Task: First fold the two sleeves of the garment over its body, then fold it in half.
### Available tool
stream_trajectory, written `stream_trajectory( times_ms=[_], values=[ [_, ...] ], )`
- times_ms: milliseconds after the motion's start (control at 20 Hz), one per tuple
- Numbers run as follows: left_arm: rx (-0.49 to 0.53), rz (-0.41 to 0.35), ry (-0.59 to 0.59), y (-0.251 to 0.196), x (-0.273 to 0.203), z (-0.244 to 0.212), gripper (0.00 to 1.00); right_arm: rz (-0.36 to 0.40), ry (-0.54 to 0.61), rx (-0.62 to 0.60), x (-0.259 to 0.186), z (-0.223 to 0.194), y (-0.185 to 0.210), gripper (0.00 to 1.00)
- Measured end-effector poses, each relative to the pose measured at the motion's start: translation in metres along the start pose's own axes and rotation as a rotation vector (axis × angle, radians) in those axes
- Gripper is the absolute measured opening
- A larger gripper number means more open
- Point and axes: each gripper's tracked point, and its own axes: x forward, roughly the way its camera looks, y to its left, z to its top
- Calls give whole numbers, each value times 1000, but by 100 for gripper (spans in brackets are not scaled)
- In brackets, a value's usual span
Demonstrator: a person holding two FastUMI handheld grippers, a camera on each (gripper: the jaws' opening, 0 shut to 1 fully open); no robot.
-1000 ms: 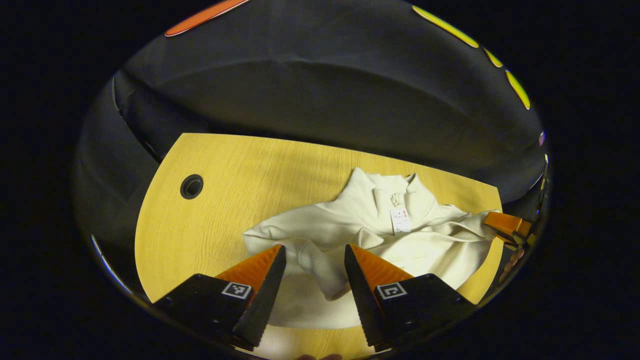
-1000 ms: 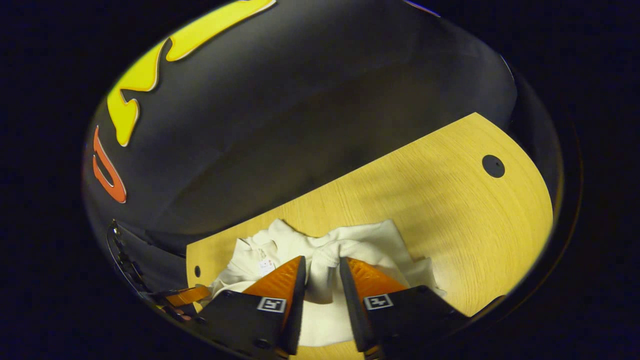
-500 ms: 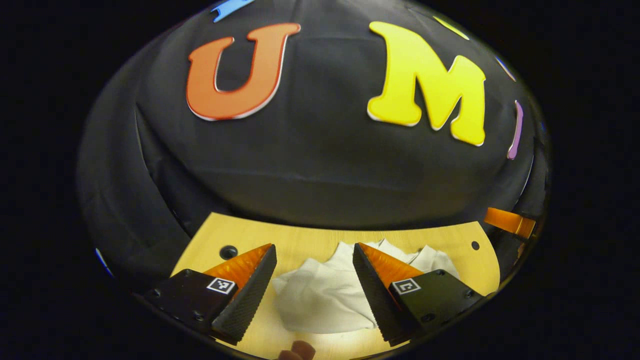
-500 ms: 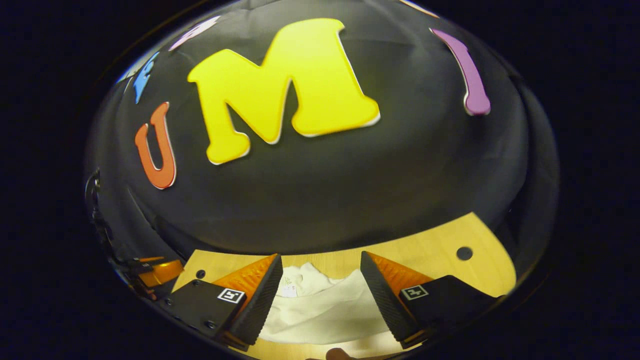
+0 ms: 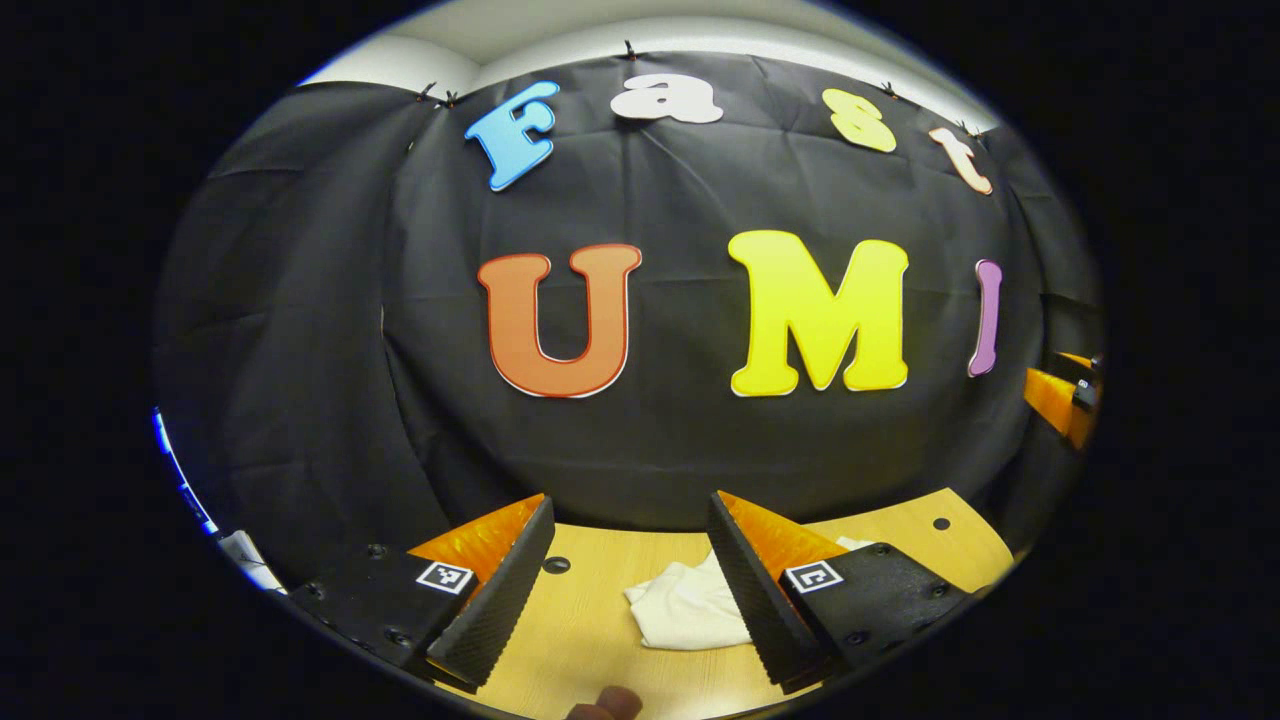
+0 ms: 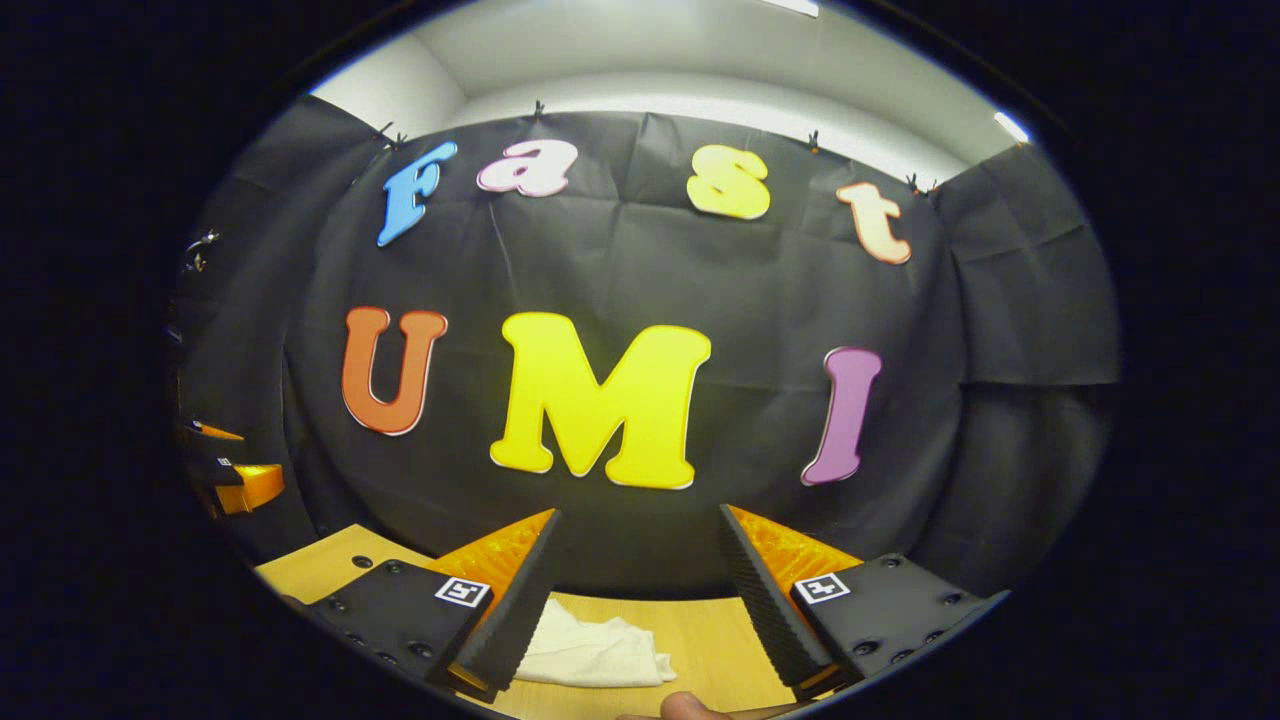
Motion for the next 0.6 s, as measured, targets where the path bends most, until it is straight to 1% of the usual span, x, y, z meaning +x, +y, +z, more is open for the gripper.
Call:
stream_trajectory(
  times_ms=[50,100,200,300,350,400,450,500,550,600],
  values=[
    [-7,-8,-7,0,-9,4,97,-12,-13,-3,-23,4,6,94],
    [-9,-17,-35,1,-41,9,97,-16,-6,-1,-41,4,7,94],
    [-5,-16,-73,6,-71,16,97,-18,11,-19,-63,3,6,94],
    [0,-27,-85,4,-93,15,97,-24,26,-28,-87,-1,8,94],
    [-4,-22,-76,7,-101,12,97,-15,27,-11,-97,-1,13,94],
    [-24,-13,-59,12,-111,6,100,0,28,26,-115,-1,22,94],
    [-54,-15,-57,14,-121,3,97,-3,21,28,-121,-1,25,94],
    [-85,-21,-65,16,-130,2,97,-10,17,11,-126,-3,26,94],
    [-95,-33,-60,14,-133,-1,97,2,19,2,-129,-5,31,93],
    [-94,-30,-58,17,-133,-4,97,15,30,-4,-131,-7,38,94]
  ],
)
